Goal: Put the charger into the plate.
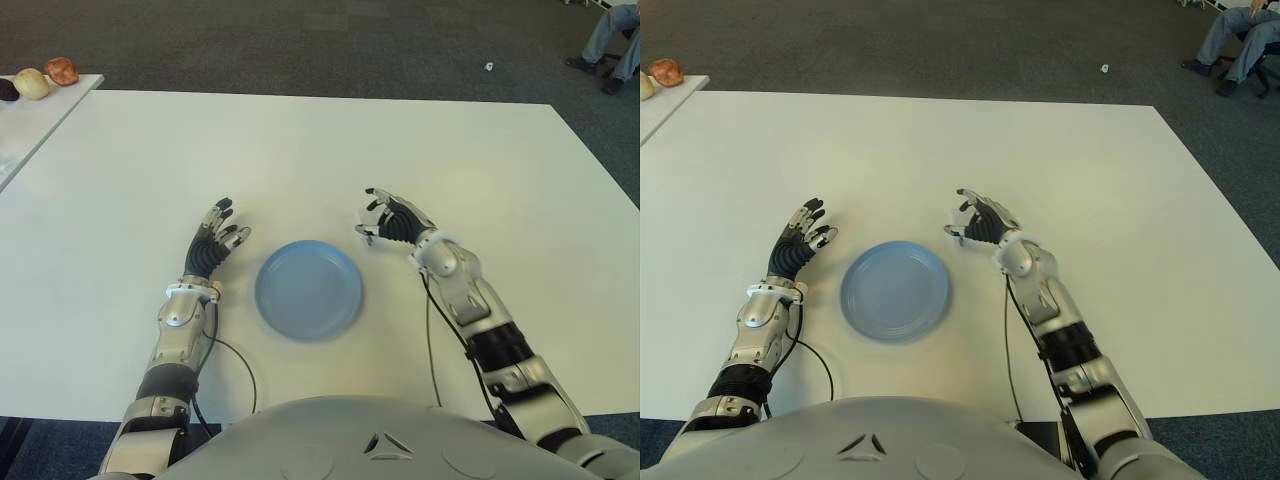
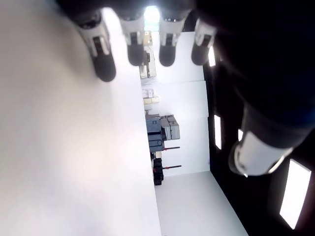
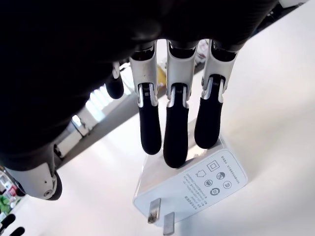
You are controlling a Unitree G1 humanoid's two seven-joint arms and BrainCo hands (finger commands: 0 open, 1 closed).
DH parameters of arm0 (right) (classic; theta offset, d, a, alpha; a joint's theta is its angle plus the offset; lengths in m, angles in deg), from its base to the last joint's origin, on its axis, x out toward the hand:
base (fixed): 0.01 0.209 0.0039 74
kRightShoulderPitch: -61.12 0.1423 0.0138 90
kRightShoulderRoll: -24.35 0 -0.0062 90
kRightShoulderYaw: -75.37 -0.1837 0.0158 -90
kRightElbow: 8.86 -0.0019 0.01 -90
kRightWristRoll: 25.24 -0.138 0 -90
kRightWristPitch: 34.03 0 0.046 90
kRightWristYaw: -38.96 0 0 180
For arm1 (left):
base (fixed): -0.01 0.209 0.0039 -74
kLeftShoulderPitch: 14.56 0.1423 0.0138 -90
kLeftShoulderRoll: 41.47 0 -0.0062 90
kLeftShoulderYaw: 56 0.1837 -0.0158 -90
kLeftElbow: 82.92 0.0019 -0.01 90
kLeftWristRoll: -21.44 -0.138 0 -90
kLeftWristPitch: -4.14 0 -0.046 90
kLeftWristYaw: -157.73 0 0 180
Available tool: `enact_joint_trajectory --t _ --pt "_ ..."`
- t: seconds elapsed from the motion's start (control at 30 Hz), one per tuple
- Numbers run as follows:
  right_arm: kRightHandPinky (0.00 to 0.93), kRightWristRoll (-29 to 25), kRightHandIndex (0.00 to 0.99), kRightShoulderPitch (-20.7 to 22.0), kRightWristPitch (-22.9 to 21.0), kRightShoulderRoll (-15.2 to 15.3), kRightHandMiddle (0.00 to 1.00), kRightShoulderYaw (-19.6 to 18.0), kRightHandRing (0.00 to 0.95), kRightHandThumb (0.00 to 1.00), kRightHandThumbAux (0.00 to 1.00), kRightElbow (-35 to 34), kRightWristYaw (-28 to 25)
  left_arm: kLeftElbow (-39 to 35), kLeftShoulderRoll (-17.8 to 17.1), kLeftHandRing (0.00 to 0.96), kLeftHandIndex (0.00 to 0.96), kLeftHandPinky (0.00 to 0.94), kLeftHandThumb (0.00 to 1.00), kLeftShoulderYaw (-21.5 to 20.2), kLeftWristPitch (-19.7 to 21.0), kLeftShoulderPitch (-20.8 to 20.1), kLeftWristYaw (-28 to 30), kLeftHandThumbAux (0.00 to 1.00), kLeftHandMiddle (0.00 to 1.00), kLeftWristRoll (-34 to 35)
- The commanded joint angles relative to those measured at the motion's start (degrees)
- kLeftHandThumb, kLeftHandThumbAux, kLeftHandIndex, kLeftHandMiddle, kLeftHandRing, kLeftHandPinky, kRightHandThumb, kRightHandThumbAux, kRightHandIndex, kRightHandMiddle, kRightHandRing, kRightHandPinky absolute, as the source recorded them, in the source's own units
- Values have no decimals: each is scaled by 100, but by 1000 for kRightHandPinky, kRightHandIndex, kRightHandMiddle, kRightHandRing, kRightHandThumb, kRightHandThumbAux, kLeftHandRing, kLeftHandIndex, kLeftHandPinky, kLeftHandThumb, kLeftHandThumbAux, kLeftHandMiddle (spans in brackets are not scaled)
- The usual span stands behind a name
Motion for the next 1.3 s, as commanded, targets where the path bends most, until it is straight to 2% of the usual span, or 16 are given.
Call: enact_joint_trajectory --t 0.03,0.23,0.43,0.77,1.3 --pt "168 -201 0 -713 -605 88 82 -129 135 0 555 -808 -452 360 -72 42 11 64 0 -50 303 109 70 675 45 2" --pt "103 -432 0 -994 -874 73 16 -329 56 0 576 -1337 -594 525 -106 43 15 67 0 -85 236 21 92 676 46 -8" --pt "87 -594 0 -1152 -1111 114 1 -493 30 0 599 -1764 -718 682 -148 40 14 62 0 -107 155 -68 145 676 44 -1" --pt "82 -648 0 -1392 -1199 210 0 -534 14 0 597 -2177 -749 790 -197 36 12 54 0 -122 113 -149 223 673 41 17" --pt "43 -786 0 -1653 -585 539 0 -559 7 0 499 -2293 -771 821 -240 30 10 50 0 -96 48 -141 238 666 33 -16"
